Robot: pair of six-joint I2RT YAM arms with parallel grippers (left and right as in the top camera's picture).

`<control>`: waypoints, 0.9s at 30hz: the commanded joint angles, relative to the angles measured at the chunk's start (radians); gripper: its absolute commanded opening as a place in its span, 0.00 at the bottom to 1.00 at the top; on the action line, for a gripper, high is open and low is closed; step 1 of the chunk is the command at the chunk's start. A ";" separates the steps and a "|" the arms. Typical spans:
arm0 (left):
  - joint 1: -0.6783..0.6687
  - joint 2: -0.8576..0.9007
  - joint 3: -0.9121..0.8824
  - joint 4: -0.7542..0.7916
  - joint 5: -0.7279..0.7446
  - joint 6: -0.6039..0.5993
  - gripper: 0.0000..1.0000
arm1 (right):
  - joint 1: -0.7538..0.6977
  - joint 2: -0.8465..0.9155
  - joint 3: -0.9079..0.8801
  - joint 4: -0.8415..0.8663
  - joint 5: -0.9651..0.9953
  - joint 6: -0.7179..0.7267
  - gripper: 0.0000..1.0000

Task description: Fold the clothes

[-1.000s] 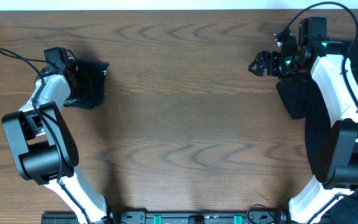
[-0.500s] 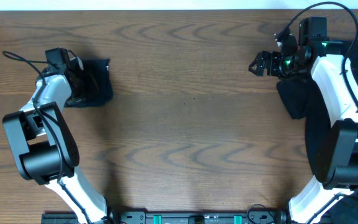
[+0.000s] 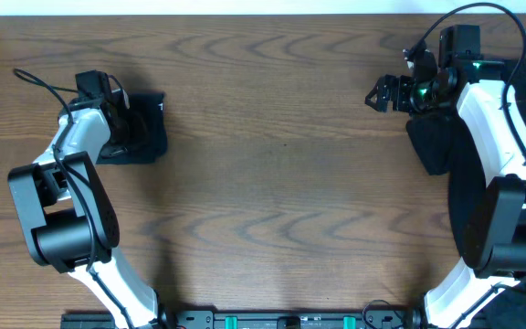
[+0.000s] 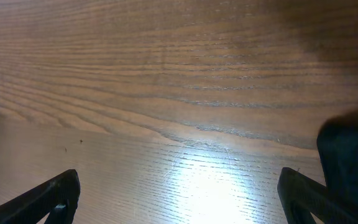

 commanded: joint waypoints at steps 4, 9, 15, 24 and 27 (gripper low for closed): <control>0.005 0.029 -0.036 -0.043 -0.074 0.022 0.09 | 0.000 -0.010 0.013 -0.001 -0.003 -0.016 0.99; 0.005 0.002 -0.034 -0.042 -0.074 0.022 0.09 | 0.000 -0.009 0.013 -0.002 -0.003 -0.016 0.99; 0.002 -0.097 -0.030 -0.043 -0.071 -0.006 0.09 | 0.000 -0.010 0.013 -0.001 -0.003 -0.016 0.99; -0.062 -0.286 -0.030 -0.051 -0.037 -0.047 0.17 | 0.000 -0.010 0.013 -0.001 -0.003 -0.016 0.99; -0.094 -0.322 -0.030 -0.051 -0.014 -0.047 0.44 | 0.000 -0.010 0.013 -0.001 -0.003 -0.016 0.99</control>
